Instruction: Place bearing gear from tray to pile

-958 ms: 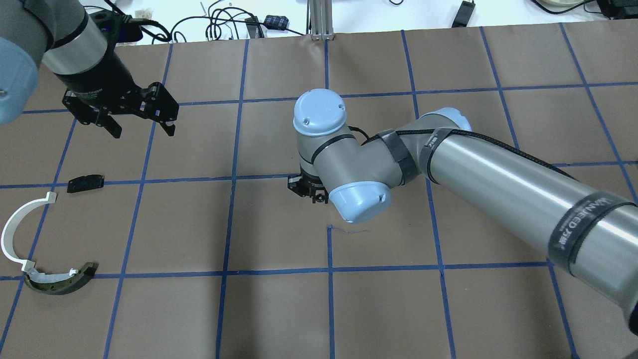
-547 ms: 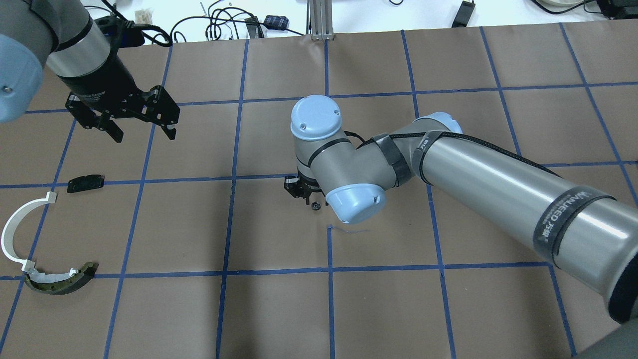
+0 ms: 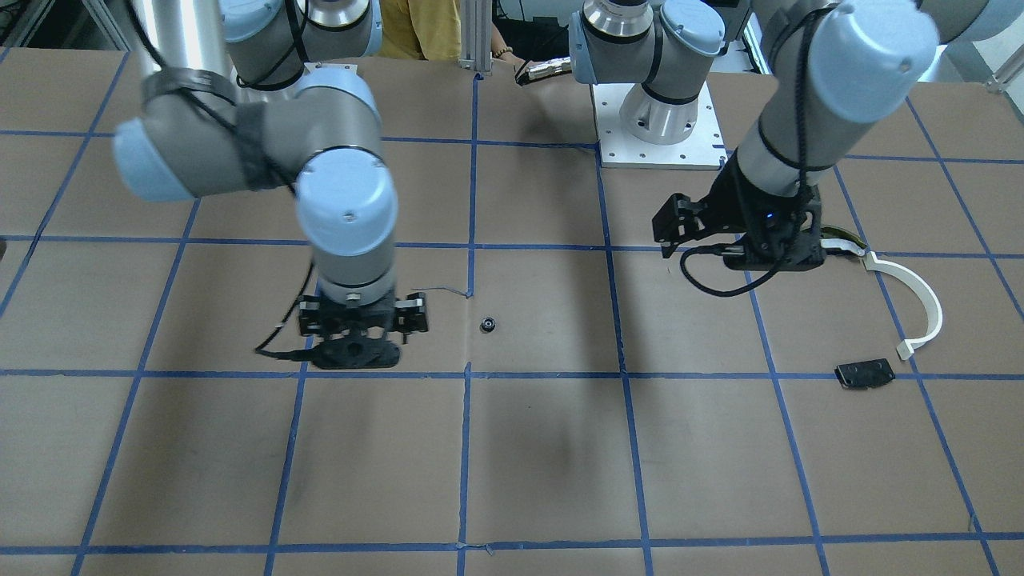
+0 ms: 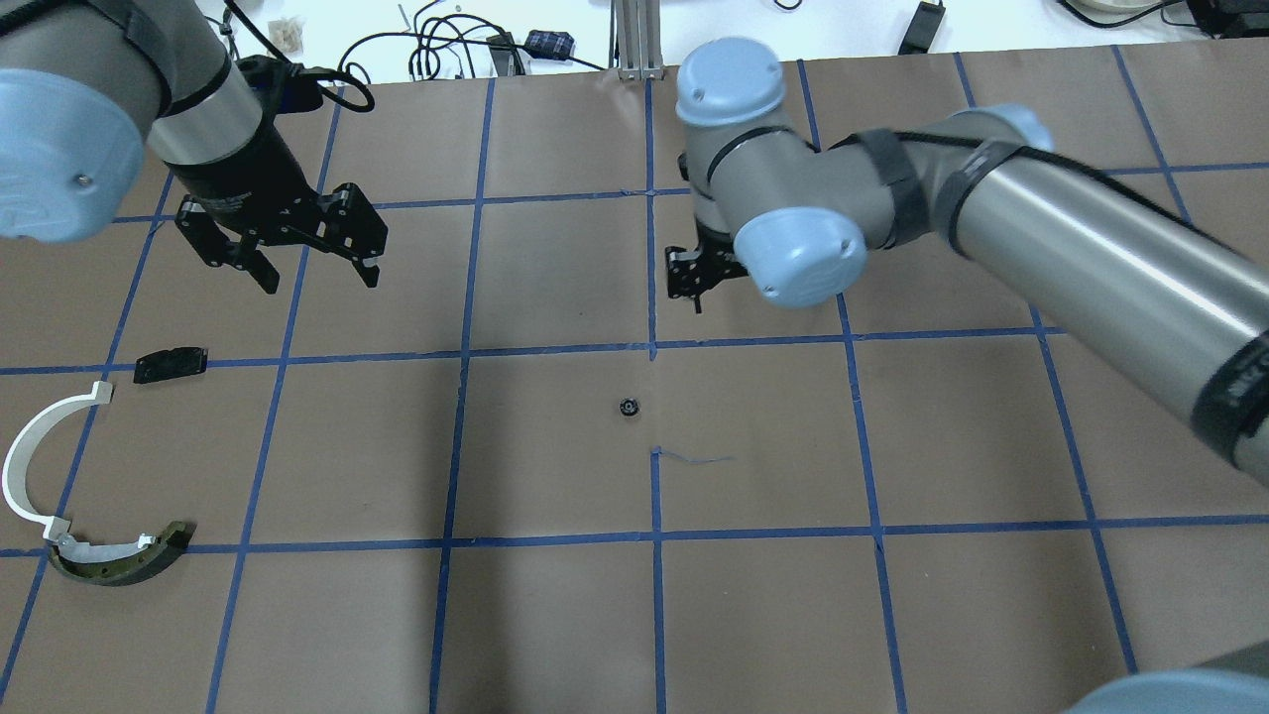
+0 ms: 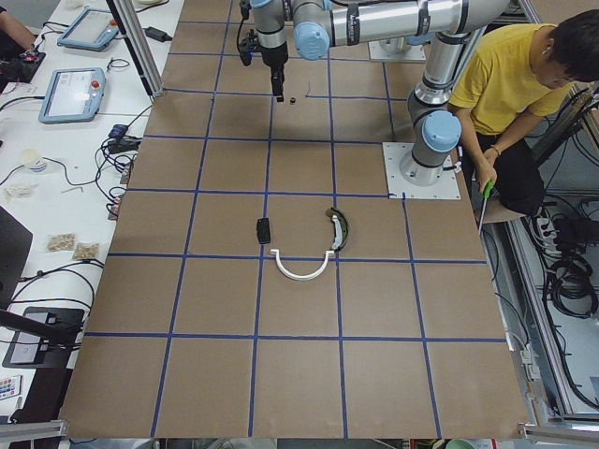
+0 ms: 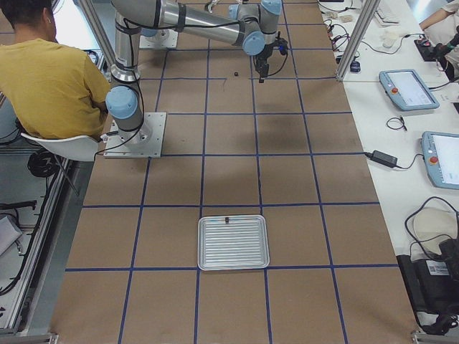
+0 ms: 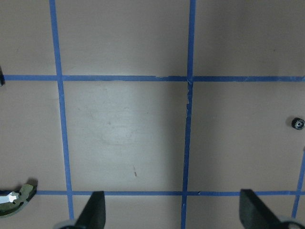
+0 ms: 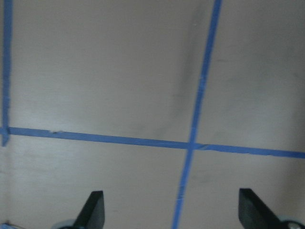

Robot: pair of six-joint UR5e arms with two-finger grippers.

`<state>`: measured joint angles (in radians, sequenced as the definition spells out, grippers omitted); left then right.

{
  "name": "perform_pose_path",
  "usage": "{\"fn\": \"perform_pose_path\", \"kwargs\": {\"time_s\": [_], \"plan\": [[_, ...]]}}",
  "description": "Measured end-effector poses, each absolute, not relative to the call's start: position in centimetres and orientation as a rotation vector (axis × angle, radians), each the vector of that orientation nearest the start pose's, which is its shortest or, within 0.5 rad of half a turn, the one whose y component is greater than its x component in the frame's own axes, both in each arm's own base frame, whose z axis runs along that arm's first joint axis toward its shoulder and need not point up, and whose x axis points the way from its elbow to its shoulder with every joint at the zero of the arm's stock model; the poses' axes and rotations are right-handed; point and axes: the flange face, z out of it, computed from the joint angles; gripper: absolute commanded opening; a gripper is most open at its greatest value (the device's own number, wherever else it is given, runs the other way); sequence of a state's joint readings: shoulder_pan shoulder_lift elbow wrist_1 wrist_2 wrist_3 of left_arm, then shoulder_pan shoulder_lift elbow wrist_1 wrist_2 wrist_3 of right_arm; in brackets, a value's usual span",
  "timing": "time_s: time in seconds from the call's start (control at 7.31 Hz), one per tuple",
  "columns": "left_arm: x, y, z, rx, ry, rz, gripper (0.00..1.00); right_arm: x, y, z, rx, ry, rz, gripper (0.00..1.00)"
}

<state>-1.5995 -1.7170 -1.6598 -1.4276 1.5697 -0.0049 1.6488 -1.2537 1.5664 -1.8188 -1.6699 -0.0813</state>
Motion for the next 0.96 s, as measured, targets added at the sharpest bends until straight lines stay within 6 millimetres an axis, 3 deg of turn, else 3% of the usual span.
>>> {"fn": "perform_pose_path", "kwargs": {"time_s": [0.14, 0.41, 0.68, 0.96], "plan": [[-18.3, -53.5, 35.5, 0.069, 3.134, 0.136, 1.0, 10.0, -59.6, 36.1, -0.369, 3.212, 0.115, 1.0], [-25.2, -53.9, 30.2, 0.123, 3.13, 0.108, 1.0, -5.2, -59.4, 37.7, -0.564, 3.165, 0.141, 1.0], [-30.2, -53.8, 24.9, 0.155, 3.13, 0.098, 1.0, -19.5, -56.0, 37.1, -0.834, 3.063, 0.173, 1.0], [-33.2, -53.1, 20.6, 0.198, 3.127, 0.138, 1.0, -30.6, -50.8, 34.9, -1.106, 2.953, 0.161, 1.0]]}}
